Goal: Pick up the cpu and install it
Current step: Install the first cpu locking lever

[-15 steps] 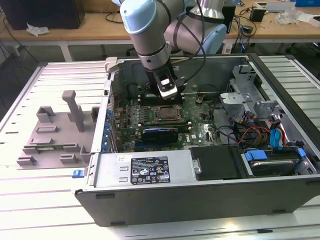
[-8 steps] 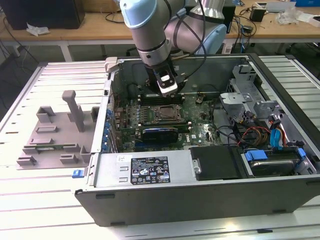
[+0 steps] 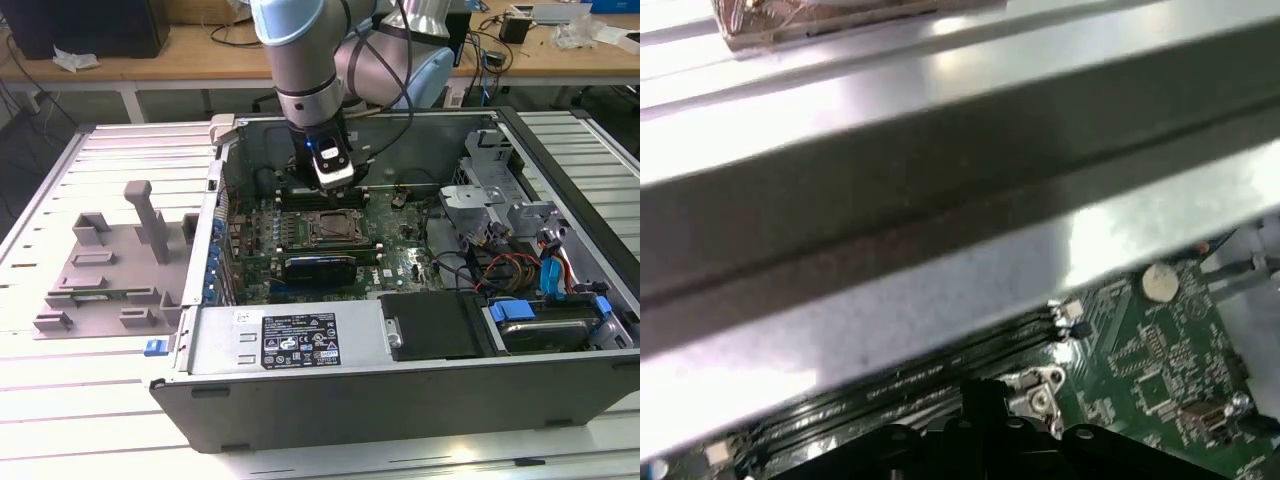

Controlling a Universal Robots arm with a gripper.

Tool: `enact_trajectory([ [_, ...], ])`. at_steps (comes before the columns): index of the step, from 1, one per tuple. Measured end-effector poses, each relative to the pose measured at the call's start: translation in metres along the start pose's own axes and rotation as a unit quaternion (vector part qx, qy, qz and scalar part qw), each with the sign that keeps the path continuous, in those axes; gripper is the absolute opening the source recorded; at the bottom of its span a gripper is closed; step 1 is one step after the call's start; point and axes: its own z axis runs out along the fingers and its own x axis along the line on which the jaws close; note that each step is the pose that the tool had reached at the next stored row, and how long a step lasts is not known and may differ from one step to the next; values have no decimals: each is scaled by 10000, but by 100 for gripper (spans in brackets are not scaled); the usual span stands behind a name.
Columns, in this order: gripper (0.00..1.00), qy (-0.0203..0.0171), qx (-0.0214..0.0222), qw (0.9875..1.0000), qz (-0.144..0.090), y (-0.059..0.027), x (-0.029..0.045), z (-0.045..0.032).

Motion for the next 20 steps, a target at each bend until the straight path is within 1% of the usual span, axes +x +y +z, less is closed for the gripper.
enact_trajectory([
  [1,11,22,45,10000,5,-2,-3,-1],
  [3,11,78,167,9998,7,-9,-10,-1],
  [4,11,98,218,9997,7,-13,-13,-1],
  [5,11,130,296,9995,6,-20,-18,-2],
  [7,11,173,393,9991,4,-29,-25,-2],
  [8,11,208,459,9987,3,-35,-31,-2],
  [9,11,224,479,9986,2,-35,-35,-1],
  [10,11,229,484,9986,2,-33,-40,0],
  [11,11,250,491,9985,3,-21,-73,7],
  [12,11,262,496,9984,3,-14,-95,11],
  [13,11,280,501,9983,-1,-8,-115,16],
  [14,11,308,510,9982,-14,-7,-137,20],
  [15,11,328,516,9981,-25,-12,-149,21],
  [16,11,343,519,9981,-38,-21,-156,22],
  [17,11,350,519,9980,-50,-33,-160,22],
  [19,11,364,517,9980,-96,-105,-187,19],
  [20,11,380,518,9978,-131,-143,-200,21],
])
